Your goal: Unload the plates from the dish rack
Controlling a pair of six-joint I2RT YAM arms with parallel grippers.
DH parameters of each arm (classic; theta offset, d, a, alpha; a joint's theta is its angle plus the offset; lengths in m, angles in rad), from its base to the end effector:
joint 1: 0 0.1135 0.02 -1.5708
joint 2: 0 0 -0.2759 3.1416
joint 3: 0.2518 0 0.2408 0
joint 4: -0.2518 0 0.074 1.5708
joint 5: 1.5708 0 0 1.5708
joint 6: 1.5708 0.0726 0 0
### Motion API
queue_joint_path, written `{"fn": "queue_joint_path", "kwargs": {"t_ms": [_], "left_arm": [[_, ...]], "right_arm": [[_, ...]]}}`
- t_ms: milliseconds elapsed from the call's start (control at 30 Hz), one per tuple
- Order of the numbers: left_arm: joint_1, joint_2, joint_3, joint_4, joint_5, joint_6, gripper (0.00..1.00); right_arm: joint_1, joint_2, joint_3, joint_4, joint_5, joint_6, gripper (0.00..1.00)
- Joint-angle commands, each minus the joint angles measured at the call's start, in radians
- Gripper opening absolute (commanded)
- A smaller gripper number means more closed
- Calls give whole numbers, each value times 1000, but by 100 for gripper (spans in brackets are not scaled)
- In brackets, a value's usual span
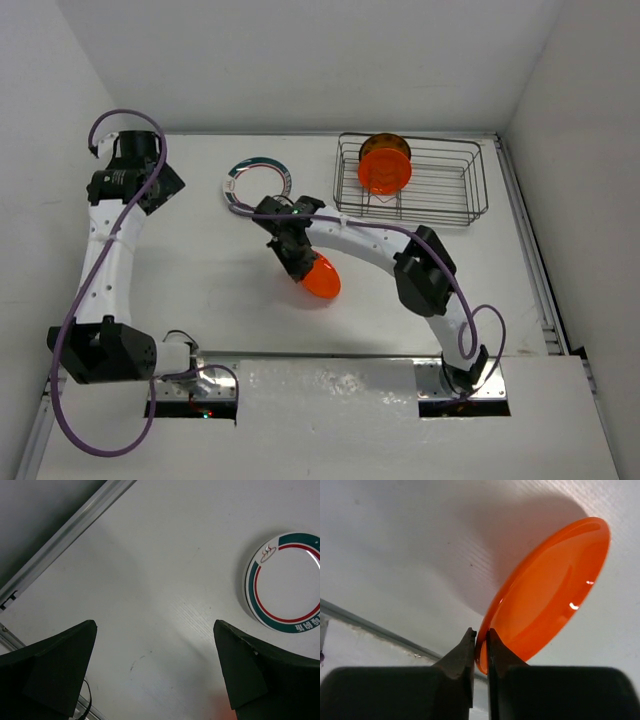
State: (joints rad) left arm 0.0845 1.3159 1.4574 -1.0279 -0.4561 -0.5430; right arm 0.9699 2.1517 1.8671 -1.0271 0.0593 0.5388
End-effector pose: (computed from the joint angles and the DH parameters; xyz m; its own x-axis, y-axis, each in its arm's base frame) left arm 0.2572 0.0539 0.3649 -0.4785 -0.5061 -0.7176 -0.7013 0.7120 -0.0345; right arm 0.2578 0.3684 0.1947 -0.8872 -0.3883 -0.2493 -0.4189 0.9043 0.0823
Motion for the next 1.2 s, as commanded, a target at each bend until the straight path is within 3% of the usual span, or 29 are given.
{"fn": "queue_joint_path", "kwargs": {"t_ms": [0, 33, 67, 167, 300, 400, 600, 667, 733, 933, 1167], "left_arm": [[-3, -70, -31, 28, -27, 11, 100], [-3, -76, -37, 29, -24, 11, 100], [-3, -83, -43, 29, -23, 14, 100], [-3, -86, -45, 31, -19, 24, 100], [-3, -98, -49, 37, -3, 47, 100], [-3, -110, -75, 64, 75, 81, 100], [-3, -101, -141, 89, 232, 126, 100], [-6, -96, -149, 86, 255, 140, 100], [-15, -96, -161, 88, 284, 153, 100], [-42, -109, -215, 101, 284, 181, 100], [-52, -98, -243, 126, 310, 190, 100]], "right_arm": [[-8, -49, -34, 104, -56, 0, 13], [-8, -47, -20, 114, -85, 1, 22], [-11, -50, 10, 119, -104, 9, 41], [-42, -81, 87, 122, -177, 26, 58], [-221, -179, 99, 185, -318, 119, 99], [-415, -256, 46, 287, -348, 246, 99], [-718, -306, -172, 393, 9, 717, 99], [-750, -322, -296, 490, 57, 876, 96], [-778, -331, -379, 665, 79, 955, 86], [-792, -227, -235, 691, 143, 993, 79], [-792, -173, -264, 829, 169, 1104, 71]]}}
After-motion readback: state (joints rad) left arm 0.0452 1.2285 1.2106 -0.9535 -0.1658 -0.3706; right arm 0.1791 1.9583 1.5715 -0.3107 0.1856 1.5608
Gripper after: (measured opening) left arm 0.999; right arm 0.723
